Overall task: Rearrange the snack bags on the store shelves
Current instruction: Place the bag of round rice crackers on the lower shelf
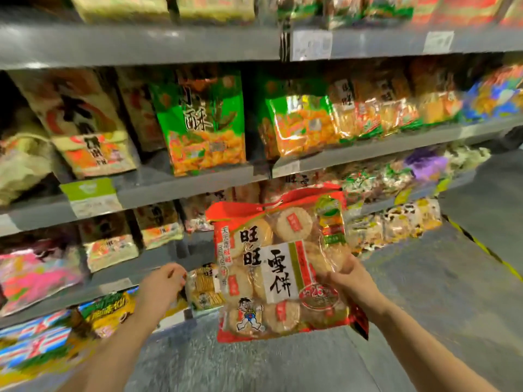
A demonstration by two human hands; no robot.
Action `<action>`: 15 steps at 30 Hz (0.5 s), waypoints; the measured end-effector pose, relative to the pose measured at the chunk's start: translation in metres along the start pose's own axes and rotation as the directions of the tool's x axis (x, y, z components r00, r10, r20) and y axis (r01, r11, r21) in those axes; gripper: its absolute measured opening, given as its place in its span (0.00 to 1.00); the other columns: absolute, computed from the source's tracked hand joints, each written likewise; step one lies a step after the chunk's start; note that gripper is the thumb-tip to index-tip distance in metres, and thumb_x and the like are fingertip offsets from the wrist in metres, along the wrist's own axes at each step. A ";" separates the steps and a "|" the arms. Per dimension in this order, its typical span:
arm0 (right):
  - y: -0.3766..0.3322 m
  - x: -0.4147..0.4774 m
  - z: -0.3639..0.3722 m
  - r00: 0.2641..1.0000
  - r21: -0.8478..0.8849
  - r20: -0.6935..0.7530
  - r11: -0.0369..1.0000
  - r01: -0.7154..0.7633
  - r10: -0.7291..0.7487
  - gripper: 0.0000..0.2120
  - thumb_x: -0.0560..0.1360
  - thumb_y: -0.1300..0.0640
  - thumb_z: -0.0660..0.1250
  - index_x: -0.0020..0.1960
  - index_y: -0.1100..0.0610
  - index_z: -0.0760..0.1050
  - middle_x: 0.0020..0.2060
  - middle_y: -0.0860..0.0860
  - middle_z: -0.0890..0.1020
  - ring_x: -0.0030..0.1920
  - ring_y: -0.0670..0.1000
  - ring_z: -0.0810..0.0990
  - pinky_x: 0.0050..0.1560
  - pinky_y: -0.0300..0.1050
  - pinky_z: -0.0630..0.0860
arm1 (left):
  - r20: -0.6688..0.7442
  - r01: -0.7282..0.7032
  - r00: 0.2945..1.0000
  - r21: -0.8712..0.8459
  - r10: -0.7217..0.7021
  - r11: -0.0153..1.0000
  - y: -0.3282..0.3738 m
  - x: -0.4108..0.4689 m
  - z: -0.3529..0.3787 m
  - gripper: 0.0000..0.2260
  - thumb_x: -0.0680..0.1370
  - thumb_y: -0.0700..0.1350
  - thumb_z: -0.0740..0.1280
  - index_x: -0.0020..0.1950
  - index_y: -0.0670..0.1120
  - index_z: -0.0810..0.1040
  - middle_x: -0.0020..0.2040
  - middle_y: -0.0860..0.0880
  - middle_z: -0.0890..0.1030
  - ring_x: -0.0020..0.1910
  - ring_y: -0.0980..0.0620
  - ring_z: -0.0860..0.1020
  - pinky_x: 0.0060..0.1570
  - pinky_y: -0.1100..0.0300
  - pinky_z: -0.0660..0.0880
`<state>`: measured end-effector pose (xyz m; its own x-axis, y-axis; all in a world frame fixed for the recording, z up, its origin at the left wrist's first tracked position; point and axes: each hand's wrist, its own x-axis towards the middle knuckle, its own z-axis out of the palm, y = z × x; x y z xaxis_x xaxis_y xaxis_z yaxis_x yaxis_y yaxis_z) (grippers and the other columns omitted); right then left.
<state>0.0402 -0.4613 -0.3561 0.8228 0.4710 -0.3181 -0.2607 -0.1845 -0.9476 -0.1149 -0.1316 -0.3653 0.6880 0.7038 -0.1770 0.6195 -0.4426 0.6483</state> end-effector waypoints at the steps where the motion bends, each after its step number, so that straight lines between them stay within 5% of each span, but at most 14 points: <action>1: 0.010 0.012 0.000 1.000 0.019 0.014 1.000 -0.004 0.003 0.37 0.58 0.59 0.80 0.63 0.62 0.68 0.51 0.63 0.82 0.47 0.62 0.83 0.43 0.50 0.81 | -0.007 0.008 1.000 -0.001 -0.008 1.000 -0.005 0.007 0.011 0.10 0.79 0.44 0.58 0.43 0.47 0.78 0.34 0.51 0.79 0.35 0.49 0.77 0.32 0.57 0.69; 4: 0.046 0.067 0.010 0.999 0.040 0.047 0.999 0.008 -0.010 0.44 0.51 0.53 0.83 0.62 0.60 0.68 0.51 0.63 0.82 0.48 0.64 0.83 0.49 0.58 0.80 | -0.074 -0.020 0.997 0.024 0.021 1.000 -0.033 0.051 0.047 0.10 0.79 0.44 0.59 0.41 0.48 0.77 0.34 0.51 0.79 0.32 0.51 0.76 0.33 0.58 0.68; 8: 0.067 0.142 0.027 0.993 0.042 0.012 0.992 0.116 -0.116 0.55 0.36 0.43 0.83 0.59 0.60 0.70 0.46 0.59 0.83 0.41 0.56 0.85 0.38 0.45 0.80 | -0.215 -0.098 0.971 0.060 0.108 0.993 -0.065 0.113 0.077 0.10 0.79 0.45 0.58 0.42 0.48 0.77 0.35 0.48 0.80 0.35 0.47 0.76 0.35 0.55 0.70; 12: 0.067 0.208 0.043 0.972 0.075 0.019 0.970 0.233 -0.235 0.42 0.53 0.52 0.81 0.62 0.64 0.69 0.41 0.55 0.82 0.34 0.47 0.84 0.31 0.35 0.78 | -0.281 -0.205 0.935 0.076 0.218 0.976 -0.080 0.157 0.105 0.11 0.79 0.46 0.57 0.42 0.46 0.76 0.35 0.47 0.80 0.35 0.51 0.76 0.32 0.60 0.66; 15: 0.068 0.247 0.050 0.941 0.066 -0.019 0.939 0.338 -0.338 0.54 0.39 0.41 0.82 0.59 0.63 0.70 0.41 0.55 0.84 0.39 0.52 0.84 0.42 0.44 0.80 | -0.317 -0.280 0.897 0.128 0.307 0.951 -0.084 0.173 0.123 0.11 0.80 0.47 0.56 0.42 0.47 0.75 0.36 0.47 0.81 0.34 0.52 0.75 0.34 0.55 0.70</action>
<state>0.2007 -0.3139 -0.5005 0.8719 0.4893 0.0213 0.0001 0.0432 -0.9991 -0.0017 -0.0411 -0.5412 0.6877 0.6720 0.2747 0.4454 -0.6893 0.5713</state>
